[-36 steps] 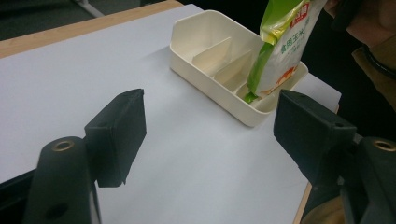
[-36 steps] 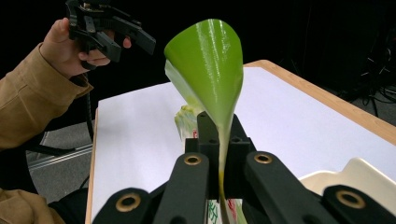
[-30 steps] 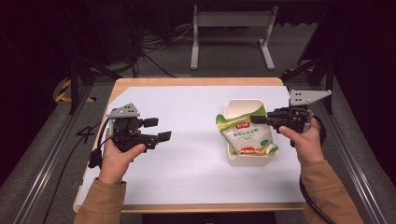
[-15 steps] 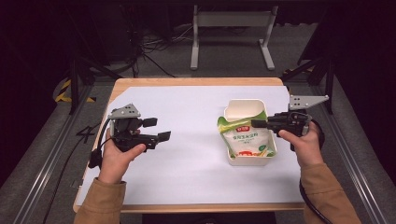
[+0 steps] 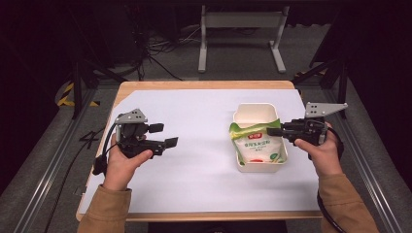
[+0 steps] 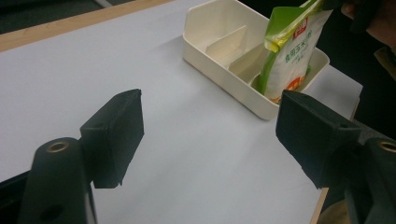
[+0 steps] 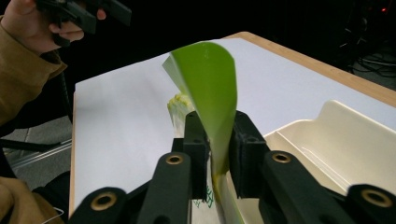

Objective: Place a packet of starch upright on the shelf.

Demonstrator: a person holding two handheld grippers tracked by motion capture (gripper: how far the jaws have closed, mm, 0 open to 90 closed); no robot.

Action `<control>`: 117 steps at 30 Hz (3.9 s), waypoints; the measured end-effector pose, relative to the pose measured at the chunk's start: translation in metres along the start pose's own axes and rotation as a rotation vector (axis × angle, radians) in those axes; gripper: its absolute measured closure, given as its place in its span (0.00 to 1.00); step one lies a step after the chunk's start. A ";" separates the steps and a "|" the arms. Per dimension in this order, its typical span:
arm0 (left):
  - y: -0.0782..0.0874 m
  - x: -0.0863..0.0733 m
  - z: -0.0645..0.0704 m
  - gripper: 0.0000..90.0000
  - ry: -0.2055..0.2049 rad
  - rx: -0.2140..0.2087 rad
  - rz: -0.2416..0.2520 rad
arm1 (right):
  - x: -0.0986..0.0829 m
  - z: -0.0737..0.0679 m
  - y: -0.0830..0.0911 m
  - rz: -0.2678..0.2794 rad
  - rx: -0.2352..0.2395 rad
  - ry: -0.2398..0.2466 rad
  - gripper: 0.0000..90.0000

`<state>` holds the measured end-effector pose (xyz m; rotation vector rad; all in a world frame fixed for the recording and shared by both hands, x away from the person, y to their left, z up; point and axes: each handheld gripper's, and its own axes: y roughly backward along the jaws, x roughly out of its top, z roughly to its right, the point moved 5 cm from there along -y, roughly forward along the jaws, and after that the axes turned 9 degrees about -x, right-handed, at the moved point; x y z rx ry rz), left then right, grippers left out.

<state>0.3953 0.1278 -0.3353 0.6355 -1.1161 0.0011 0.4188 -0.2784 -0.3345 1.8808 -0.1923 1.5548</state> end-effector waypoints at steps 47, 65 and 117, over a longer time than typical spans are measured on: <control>0.035 -0.024 -0.004 0.24 -0.022 0.081 0.078 | 0.018 0.011 0.054 0.059 -0.159 -0.017 0.45; 0.043 -0.050 -0.027 0.24 0.017 0.121 0.091 | -0.026 0.040 0.077 -0.009 -0.283 -0.051 0.44; 0.014 -0.094 -0.065 0.23 0.086 0.167 0.031 | -0.147 0.053 0.016 -0.137 -0.371 -0.147 0.44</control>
